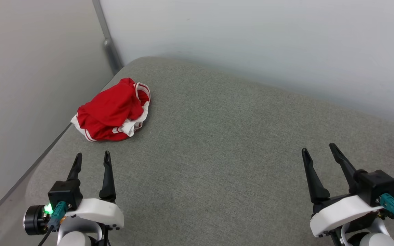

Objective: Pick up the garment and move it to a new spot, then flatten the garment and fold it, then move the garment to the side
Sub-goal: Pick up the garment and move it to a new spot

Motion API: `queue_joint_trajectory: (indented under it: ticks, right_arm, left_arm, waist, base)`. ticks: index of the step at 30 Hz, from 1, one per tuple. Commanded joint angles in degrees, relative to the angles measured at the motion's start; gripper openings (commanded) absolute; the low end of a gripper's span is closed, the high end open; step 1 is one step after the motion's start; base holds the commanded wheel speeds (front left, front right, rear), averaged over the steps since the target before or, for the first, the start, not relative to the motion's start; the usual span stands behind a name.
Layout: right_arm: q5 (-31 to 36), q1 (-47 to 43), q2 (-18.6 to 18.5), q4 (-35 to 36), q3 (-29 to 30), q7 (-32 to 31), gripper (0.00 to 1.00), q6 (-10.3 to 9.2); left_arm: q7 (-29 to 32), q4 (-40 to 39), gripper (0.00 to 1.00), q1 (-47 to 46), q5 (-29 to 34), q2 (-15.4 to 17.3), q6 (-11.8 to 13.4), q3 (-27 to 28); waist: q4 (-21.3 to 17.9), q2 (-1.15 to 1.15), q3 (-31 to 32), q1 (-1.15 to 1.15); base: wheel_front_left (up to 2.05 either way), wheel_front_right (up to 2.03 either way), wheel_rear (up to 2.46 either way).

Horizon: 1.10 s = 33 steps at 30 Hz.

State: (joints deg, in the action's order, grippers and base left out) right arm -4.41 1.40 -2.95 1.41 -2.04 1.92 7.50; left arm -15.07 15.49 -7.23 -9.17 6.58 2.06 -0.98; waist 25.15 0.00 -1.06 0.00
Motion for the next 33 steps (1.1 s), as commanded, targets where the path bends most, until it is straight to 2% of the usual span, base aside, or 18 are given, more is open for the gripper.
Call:
queue_joint_trajectory:
  ticks: [1, 9, 13, 17, 24, 29, 33]
  right_arm:
    - [0.41, 0.71, 0.08, 0.33, -0.04, -0.29, 1.0, -0.02]
    - [2.23, 2.07, 0.08, 1.63, -0.54, -1.47, 1.0, -0.02]
    - [2.88, 3.67, -0.21, 3.29, -1.11, -2.52, 1.0, -0.02]
    - [3.2, 5.74, -1.5, 5.27, -1.84, -3.7, 1.0, -0.02]
    - [3.05, 9.13, -3.85, 8.48, -0.97, -5.28, 1.0, -0.02]
    - [2.11, 11.67, -5.3, 9.53, -0.5, -5.93, 1.0, -0.02]
    - [1.61, 13.38, -5.69, 9.17, -1.06, -5.56, 1.0, -0.02]
  left_arm:
    - [-0.15, 0.04, 1.0, -0.2, 0.09, 0.29, -0.02, 0.44]
    - [-0.15, 1.14, 1.0, -4.98, 0.47, 0.78, 0.39, 0.35]
    - [0.99, 1.89, 1.0, -12.03, 0.06, 1.93, -0.03, 0.63]
    - [3.64, 3.05, 1.0, -20.9, -0.98, 4.64, -0.65, 2.23]
    - [12.45, 7.66, 1.0, -37.26, -3.62, 10.85, -3.77, 4.06]
    - [22.35, 13.65, 1.0, -45.8, -6.96, 14.07, -6.19, 4.52]
    - [31.36, 19.76, 1.0, -49.27, -9.08, 17.31, -7.68, 4.46]
  waist:
    - [0.08, 0.0, -0.26, 0.0]
    - [-1.41, 0.0, -2.46, 0.0]
    - [-2.94, 0.0, -5.47, 0.0]
    - [-5.29, 0.0, -9.47, 0.0]
    - [-8.78, 0.0, -17.87, 0.0]
    - [-10.19, 0.0, -23.59, 0.0]
    - [-11.44, 0.0, -26.65, 0.0]
  base:
    - [0.0, 0.0, 0.0]
    - [0.0, 0.0, 0.0]
    - [0.0, 0.0, 0.0]
    - [0.0, 0.0, 0.0]
    - [0.0, 0.0, 0.0]
    - [0.0, 0.0, 0.0]
    - [0.0, 0.0, 0.0]
